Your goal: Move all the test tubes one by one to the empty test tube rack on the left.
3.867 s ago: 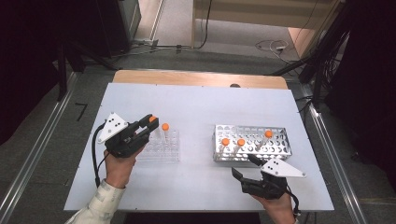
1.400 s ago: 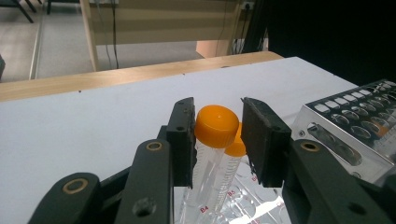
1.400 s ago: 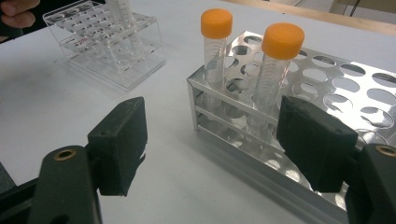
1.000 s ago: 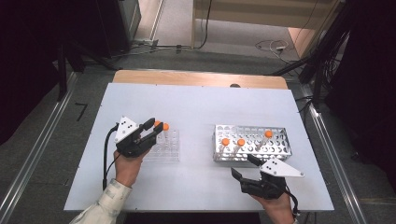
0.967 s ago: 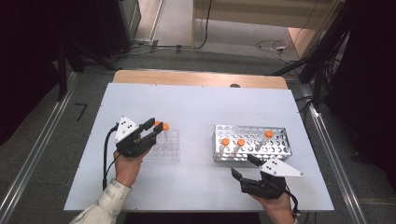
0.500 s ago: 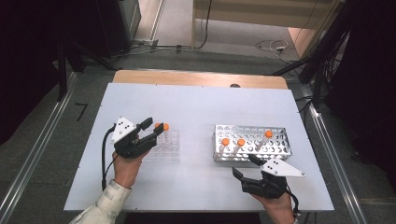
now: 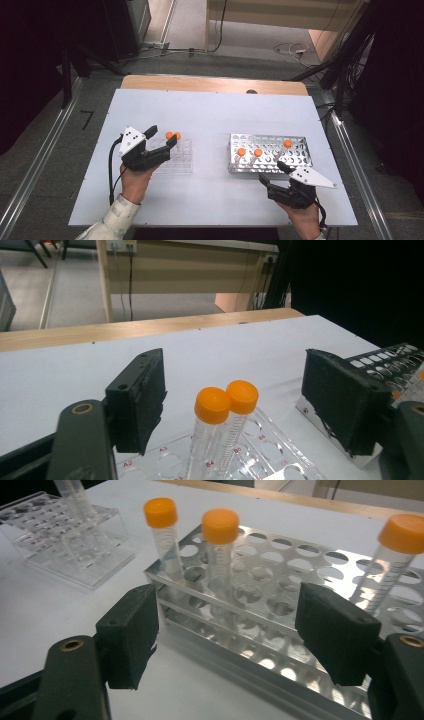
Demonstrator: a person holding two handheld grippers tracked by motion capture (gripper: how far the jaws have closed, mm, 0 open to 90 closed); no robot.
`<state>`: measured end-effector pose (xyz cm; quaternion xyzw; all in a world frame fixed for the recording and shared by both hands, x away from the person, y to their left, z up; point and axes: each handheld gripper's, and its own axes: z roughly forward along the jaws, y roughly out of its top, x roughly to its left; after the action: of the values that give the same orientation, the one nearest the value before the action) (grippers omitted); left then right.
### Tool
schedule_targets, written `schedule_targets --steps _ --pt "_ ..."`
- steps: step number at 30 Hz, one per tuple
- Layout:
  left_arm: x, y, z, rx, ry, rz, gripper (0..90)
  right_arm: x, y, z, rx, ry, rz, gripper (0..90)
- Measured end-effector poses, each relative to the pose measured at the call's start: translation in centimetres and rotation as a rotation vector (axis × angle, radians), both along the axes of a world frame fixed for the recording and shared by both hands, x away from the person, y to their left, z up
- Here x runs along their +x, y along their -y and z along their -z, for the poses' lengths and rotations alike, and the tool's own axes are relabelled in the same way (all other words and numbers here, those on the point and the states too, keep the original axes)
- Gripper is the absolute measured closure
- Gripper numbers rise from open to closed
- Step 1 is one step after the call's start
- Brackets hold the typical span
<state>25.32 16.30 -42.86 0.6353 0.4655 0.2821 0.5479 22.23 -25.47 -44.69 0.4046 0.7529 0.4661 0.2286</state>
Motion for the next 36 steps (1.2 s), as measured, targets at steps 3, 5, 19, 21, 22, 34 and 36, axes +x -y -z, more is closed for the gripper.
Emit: schedule_targets --steps 3,5,19,21,22,34,36 --pt "0.0 0.0 0.0 -0.001 -0.002 -0.003 21.9 0.3 0.4 0.0 -0.007 0.007 0.036 24.1" --pt "0.0 0.0 0.0 0.0 -0.003 -0.006 21.0 0.6 0.8 0.0 -0.011 0.016 0.064 24.1" --pt "0.0 0.3 0.0 0.01 -0.003 0.004 20.4 2.9 2.4 0.7 -0.01 0.027 0.191 26.7" --pt "0.0 0.3 0.0 0.011 -0.005 0.004 20.5 3.2 2.4 0.7 -0.007 0.03 0.194 27.6" --pt "0.0 0.3 0.0 0.011 -0.006 0.005 20.4 3.3 2.4 0.7 -0.008 0.032 0.198 28.0" --pt "0.0 0.4 -0.1 0.01 -0.006 0.008 20.3 5.1 2.9 1.1 0.002 0.039 0.237 42.2" --pt "0.0 0.4 0.0 0.013 -0.006 0.008 20.4 5.3 3.0 1.2 0.001 0.043 0.236 45.7"
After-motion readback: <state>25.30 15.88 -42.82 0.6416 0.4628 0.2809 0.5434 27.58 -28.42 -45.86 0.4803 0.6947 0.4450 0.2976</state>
